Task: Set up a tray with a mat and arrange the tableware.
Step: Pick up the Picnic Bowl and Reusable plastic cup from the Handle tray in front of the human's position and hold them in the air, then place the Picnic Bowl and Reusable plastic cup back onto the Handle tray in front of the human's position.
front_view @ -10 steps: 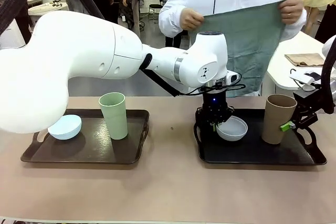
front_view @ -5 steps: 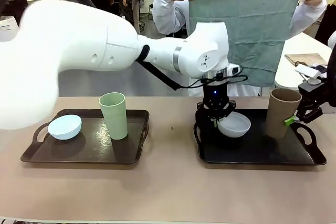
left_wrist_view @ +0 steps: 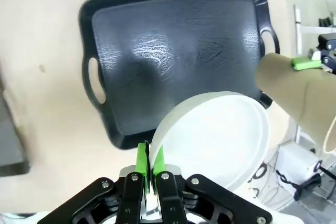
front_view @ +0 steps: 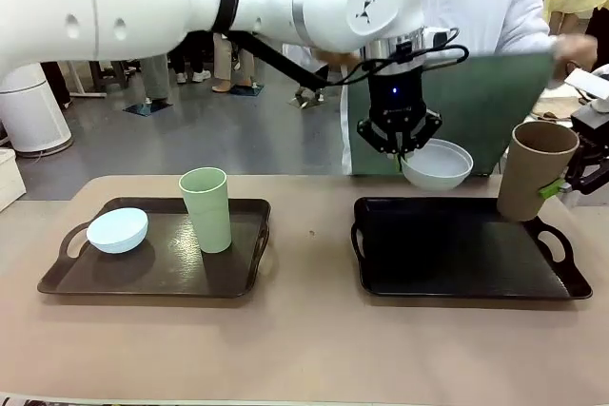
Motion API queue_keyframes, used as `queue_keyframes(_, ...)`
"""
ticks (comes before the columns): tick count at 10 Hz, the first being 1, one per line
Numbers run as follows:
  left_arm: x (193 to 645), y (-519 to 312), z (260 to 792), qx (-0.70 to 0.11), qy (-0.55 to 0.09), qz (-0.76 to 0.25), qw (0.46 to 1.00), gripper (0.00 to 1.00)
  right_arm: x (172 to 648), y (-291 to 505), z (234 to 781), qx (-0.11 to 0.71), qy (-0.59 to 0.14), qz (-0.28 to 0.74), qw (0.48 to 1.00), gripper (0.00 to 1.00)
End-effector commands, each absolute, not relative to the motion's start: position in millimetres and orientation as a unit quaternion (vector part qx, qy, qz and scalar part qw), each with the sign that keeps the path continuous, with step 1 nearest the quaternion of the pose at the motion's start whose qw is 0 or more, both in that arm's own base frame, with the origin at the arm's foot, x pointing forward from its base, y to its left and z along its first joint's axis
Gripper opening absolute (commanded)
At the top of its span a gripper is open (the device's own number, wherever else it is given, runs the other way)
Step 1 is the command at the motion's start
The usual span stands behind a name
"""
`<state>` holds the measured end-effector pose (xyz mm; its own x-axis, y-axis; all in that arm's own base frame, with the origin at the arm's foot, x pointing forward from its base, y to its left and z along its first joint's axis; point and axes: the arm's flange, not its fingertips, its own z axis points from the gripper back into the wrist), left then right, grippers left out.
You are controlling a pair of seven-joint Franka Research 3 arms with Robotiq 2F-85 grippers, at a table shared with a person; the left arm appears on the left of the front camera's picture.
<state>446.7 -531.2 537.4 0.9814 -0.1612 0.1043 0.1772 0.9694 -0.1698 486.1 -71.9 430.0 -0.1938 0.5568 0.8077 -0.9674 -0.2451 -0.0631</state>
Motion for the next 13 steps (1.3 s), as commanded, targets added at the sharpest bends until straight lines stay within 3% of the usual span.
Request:
queue_keyframes(1,436,-526,532,-0.071,-0.046,-0.07,0.994,0.0,468,-71,435,0.348,-0.313,0.714,0.52,0.81)
queue_keyframes(4,447,-531,537,-0.09,-0.045,-0.085,0.991,0.0,446,-68,455,0.347,-0.332,0.73,0.487,0.81)
queue_keyframes(5,447,-531,537,-0.09,-0.045,-0.085,0.991,0.0,464,-73,449,0.352,-0.315,0.716,0.514,0.81)
queue_keyframes(13,447,-531,537,-0.09,-0.045,-0.085,0.991,0.0,464,-73,449,0.352,-0.315,0.716,0.514,0.81)
